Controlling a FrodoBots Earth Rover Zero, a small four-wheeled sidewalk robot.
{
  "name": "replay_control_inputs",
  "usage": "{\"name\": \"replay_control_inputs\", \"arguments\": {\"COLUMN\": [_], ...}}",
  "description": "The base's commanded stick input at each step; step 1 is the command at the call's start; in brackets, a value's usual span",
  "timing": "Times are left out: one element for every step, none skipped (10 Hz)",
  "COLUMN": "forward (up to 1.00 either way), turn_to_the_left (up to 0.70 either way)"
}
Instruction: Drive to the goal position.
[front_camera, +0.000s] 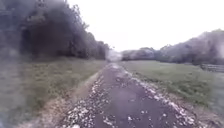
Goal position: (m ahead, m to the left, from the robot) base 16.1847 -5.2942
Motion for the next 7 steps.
{"name": "replay_control_inputs", "arguments": {"forward": [0.70, 0.70, 0.70, 0.70, 0.70, 0.70, 0.70], "turn_to_the_left": [0.00, 0.00, 0.00, 0.00, -0.14, -0.10, -0.02]}}
